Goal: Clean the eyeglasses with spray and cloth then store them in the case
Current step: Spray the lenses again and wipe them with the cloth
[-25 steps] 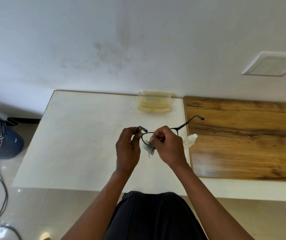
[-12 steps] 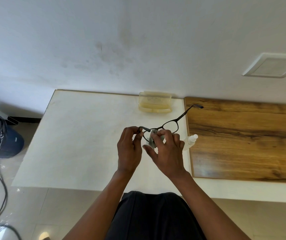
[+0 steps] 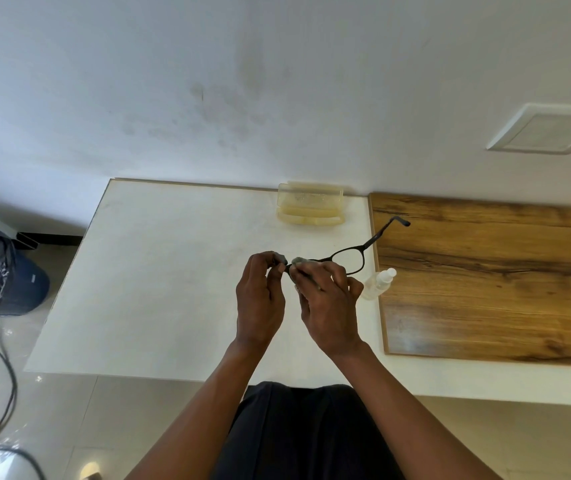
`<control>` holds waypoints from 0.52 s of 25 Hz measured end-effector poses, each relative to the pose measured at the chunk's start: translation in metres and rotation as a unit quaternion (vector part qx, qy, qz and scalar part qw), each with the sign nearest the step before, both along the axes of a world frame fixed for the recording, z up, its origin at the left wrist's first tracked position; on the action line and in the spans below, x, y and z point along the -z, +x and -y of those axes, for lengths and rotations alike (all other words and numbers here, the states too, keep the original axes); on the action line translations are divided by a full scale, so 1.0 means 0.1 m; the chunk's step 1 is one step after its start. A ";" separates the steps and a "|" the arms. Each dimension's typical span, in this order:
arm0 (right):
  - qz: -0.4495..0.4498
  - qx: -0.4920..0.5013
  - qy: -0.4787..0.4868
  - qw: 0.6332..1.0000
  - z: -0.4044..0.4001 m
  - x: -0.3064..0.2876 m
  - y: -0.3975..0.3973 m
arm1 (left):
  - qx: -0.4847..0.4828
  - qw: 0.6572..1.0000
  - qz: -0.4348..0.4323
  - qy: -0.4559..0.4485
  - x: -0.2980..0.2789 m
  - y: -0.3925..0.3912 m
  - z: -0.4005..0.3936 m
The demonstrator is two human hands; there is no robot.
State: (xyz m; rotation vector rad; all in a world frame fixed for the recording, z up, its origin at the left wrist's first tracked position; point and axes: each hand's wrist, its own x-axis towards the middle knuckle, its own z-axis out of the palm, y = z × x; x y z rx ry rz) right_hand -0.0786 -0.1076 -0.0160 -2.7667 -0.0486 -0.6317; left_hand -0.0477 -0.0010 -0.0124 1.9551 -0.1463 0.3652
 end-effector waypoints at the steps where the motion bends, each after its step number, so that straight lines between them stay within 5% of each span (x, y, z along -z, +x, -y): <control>1: 0.016 -0.003 0.001 1.000 0.01 0.00 0.00 | -0.003 1.000 -0.001 0.001 0.00 0.00 0.00; 13: 0.065 0.016 -0.079 0.995 0.15 0.03 -0.03 | -0.011 1.000 0.010 0.016 -0.04 0.03 -0.03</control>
